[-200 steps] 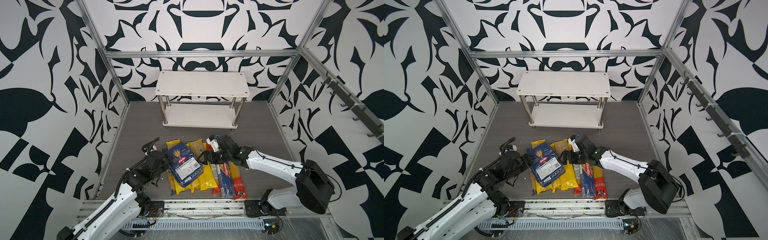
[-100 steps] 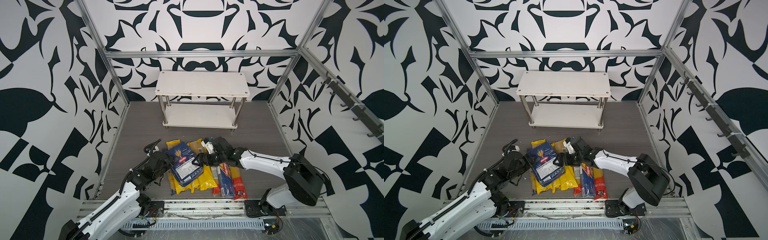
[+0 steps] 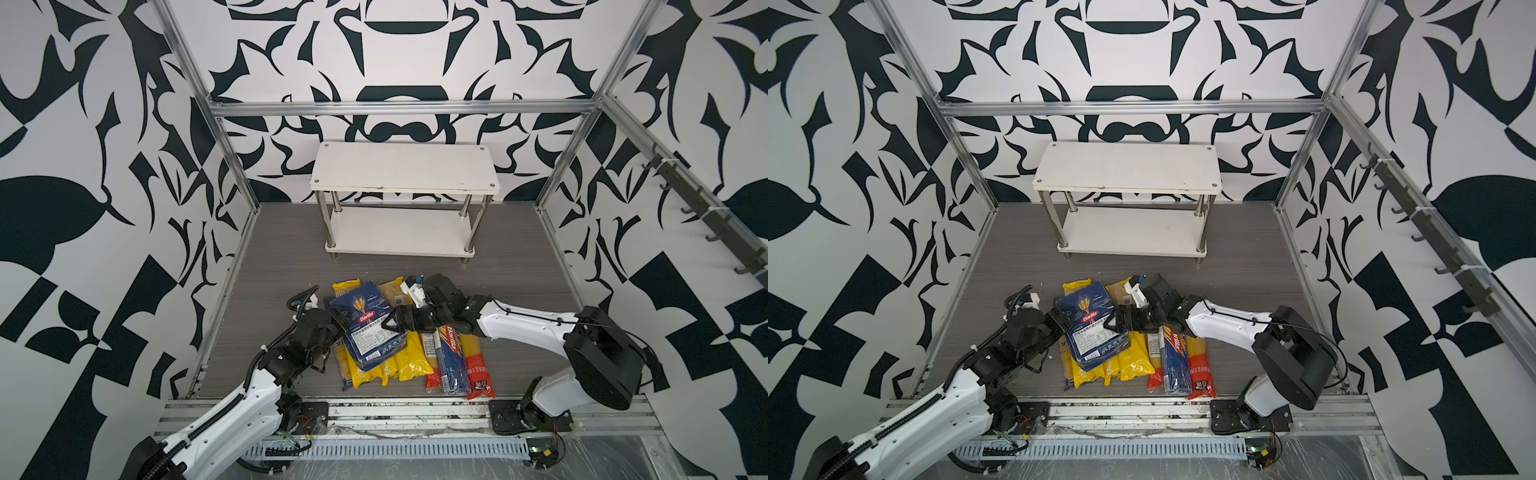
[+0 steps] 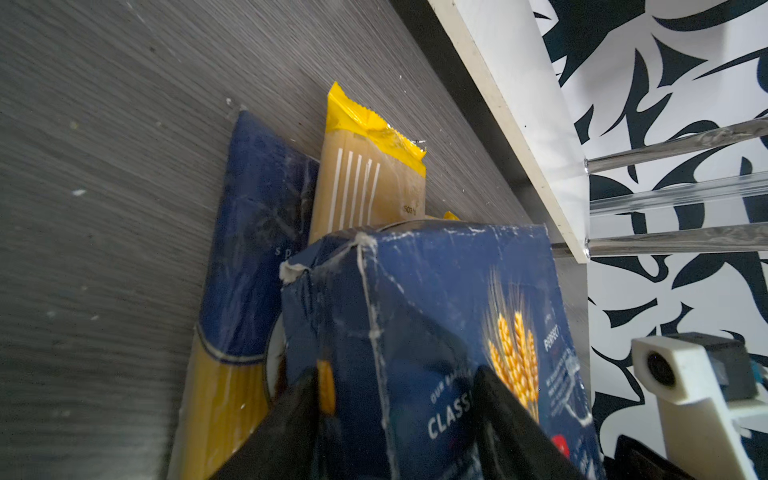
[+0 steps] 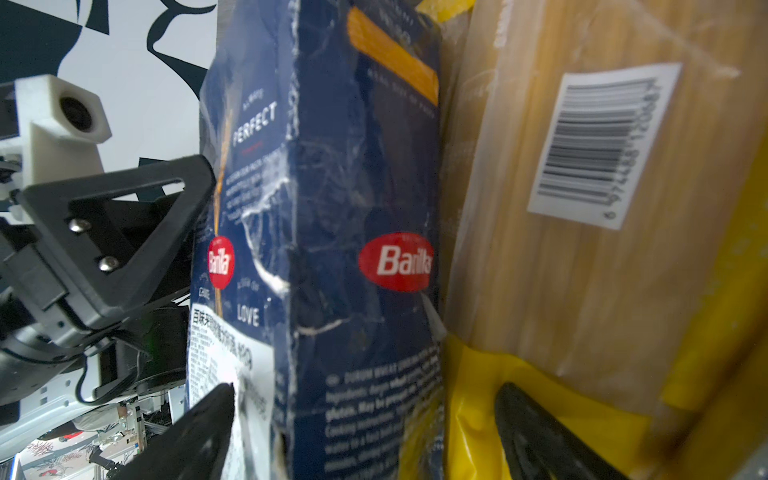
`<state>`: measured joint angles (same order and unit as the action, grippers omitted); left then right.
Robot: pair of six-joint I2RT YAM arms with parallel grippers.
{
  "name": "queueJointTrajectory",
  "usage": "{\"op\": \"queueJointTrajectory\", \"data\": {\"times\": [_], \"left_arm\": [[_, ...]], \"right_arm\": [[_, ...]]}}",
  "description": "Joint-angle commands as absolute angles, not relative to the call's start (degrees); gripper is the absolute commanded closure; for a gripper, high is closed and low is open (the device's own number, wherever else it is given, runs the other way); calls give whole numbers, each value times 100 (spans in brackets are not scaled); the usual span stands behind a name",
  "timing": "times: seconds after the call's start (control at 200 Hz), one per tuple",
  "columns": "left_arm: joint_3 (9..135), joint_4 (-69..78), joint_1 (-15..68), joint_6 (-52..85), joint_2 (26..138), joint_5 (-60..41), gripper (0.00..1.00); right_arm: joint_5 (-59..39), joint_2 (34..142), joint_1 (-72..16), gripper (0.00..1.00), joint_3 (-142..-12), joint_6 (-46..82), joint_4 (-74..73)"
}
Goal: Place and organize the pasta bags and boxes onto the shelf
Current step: 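Grasp the blue Barilla box with both grippers from opposite sides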
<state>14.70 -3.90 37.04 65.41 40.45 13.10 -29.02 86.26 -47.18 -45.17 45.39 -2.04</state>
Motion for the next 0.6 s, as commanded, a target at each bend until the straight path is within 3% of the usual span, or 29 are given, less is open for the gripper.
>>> {"op": "queueJointTrajectory", "data": {"times": [0.0,0.595], "left_arm": [[1202,-529,3735,6548,4149,1323,39],[1219,978,3735,6381,5255,1160,35]], "right_arm": [[-3353,8456,-4921,0,-4667,4677,-350],[-3801,9038,-5076,0,-4667,5062,-1147]]}}
